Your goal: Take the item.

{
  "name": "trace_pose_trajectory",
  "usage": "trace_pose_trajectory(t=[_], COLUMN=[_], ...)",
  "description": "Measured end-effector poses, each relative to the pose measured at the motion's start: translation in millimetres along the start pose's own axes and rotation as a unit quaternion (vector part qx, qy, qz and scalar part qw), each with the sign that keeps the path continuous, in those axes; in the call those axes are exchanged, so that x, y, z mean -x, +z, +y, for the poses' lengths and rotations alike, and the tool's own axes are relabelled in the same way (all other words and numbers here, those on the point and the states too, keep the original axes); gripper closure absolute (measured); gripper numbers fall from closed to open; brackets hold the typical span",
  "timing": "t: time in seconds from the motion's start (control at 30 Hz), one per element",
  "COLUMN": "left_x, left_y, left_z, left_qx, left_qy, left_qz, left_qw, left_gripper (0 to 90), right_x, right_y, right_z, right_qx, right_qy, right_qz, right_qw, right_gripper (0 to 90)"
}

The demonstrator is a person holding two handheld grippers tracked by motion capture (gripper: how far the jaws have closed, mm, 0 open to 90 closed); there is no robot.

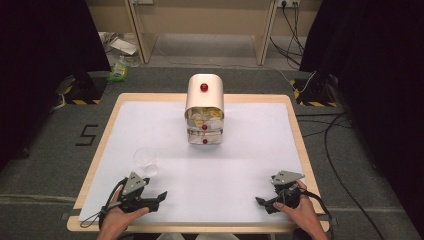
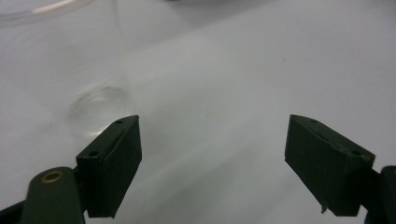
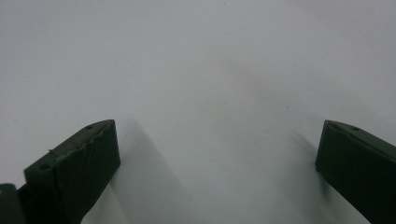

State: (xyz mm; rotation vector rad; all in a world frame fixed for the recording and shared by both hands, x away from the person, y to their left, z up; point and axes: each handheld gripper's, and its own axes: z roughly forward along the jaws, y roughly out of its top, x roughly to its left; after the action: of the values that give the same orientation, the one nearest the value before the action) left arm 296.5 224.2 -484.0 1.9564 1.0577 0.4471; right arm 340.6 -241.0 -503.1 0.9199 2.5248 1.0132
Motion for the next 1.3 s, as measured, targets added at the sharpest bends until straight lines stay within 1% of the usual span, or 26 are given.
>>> trace_pose_trajectory(t=[0.07,0.1,0.13,0.2,0.27,0.37,0.4,0.43,0.5,0.53,0.6,0.67,0.7,0.73,0.8,0.83,0.87,0.9,1.0,1.07,1.1,1.13,1.17,1.2,1.27,1.3], left_x=[2.7,4.8,4.8,7.9,8.4,8.0,7.8,8.0,8.7,8.7,9.9,12.7,15.3,15.3,17.6,19.6,20.6,20.6,24.6,27.6,30.1,30.1,32.2,32.2,34.7,37.3], left_y=[3.0,5.1,5.1,7.2,7.8,11.4,13.0,16.0,18.7,18.7,21.1,22.6,23.7,23.7,25.6,27.6,28.6,28.6,31.4,33.3,36.4,36.4,41.1,41.1,45.4,49.1], left_z=[4.1,8.8,8.8,18.2,21.6,32.6,36.3,43.9,51.9,51.9,60.0,67.7,75.0,75.0,82.2,89.6,93.4,93.4,105.9,114.4,122.7,122.7,130.1,130.1,135.8,140.7], left_qx=[0.004,0.012,0.012,0.027,0.032,0.044,0.047,0.053,0.062,0.062,0.066,0.070,0.077,0.077,0.084,0.089,0.092,0.092,0.101,0.110,0.117,0.117,0.123,0.123,0.126,0.129], left_qy=[0.001,0.002,0.002,0.005,0.008,0.009,0.011,0.019,0.027,0.027,0.034,0.044,0.049,0.049,0.052,0.057,0.058,0.058,0.063,0.061,0.055,0.055,0.049,0.049,0.047,0.041], left_qz=[-0.004,-0.009,-0.009,-0.023,-0.026,-0.035,-0.036,-0.038,-0.038,-0.038,-0.040,-0.044,-0.049,-0.049,-0.050,-0.051,-0.053,-0.053,-0.055,-0.061,-0.068,-0.068,-0.080,-0.080,-0.081,-0.081], left_qw=[1.0000,0.9999,0.9999,0.9994,0.9991,0.9984,0.9982,0.9977,0.9970,0.9970,0.9965,0.9956,0.9946,0.9946,0.9938,0.9931,0.9927,0.9927,0.9913,0.9901,0.9892,0.9892,0.9880,0.9880,0.9876,0.9875], left_gripper=[18.5,18.7,18.9,19.1,19.1,19.2,19.4,19.5,19.6,19.9,19.9,19.9,20.0,20.4,20.7,21.3,21.3,21.7,22.3,22.7,23.6,23.9,24.2,24.4,24.5,24.6], right_x=[-0.1,0.3,0.3,0.0,0.3,0.3,0.3,0.4,0.4,0.4,0.4,0.4,0.4,0.4,0.3,0.4,0.4,0.4,0.4,0.4,0.4,0.2,0.4,0.4,0.4,0.1], right_y=[0.1,0.1,0.1,0.0,0.1,0.1,0.1,0.1,0.1,0.1,0.1,0.1,0.1,0.1,0.1,0.1,0.1,0.1,0.1,0.1,0.1,0.1,0.1,0.1,0.1,0.1], right_z=[0.0,0.0,0.0,0.0,0.1,0.0,0.0,0.0,0.0,0.0,0.0,0.0,0.0,0.0,0.0,0.0,0.0,0.0,0.0,0.0,0.0,0.0,0.0,0.0,0.0,0.0], right_qx=[0.001,0.000,0.000,0.000,0.000,0.001,0.001,0.001,0.001,0.000,0.001,0.001,0.000,0.000,0.001,0.000,0.001,0.001,0.001,0.001,0.001,0.000,0.000,0.000,0.001,0.000], right_qy=[0.000,-0.002,-0.002,0.000,-0.002,-0.001,-0.001,-0.001,-0.001,-0.001,-0.001,-0.001,-0.001,-0.001,-0.002,-0.001,-0.001,-0.001,-0.001,-0.001,-0.002,0.000,-0.001,-0.001,-0.002,0.000], right_qz=[0.000,0.000,0.000,0.000,0.000,0.000,0.000,0.000,0.000,0.000,0.000,0.000,0.000,0.000,0.000,0.001,0.001,0.001,0.000,0.001,0.000,0.000,0.000,0.000,0.000,0.000], right_qw=[1.0000,1.0000,1.0000,1.0000,1.0000,1.0000,1.0000,1.0000,1.0000,1.0000,1.0000,1.0000,1.0000,1.0000,1.0000,1.0000,1.0000,1.0000,1.0000,1.0000,1.0000,1.0000,1.0000,1.0000,1.0000,1.0000], right_gripper=[0.3,0.3,0.3,0.3,0.3,0.3,0.3,0.3,0.3,0.3,0.3,0.3,0.3,0.3,0.3,0.3,0.3,0.3,0.3,0.3,0.3,0.3,0.3,0.3,0.3,0.3])
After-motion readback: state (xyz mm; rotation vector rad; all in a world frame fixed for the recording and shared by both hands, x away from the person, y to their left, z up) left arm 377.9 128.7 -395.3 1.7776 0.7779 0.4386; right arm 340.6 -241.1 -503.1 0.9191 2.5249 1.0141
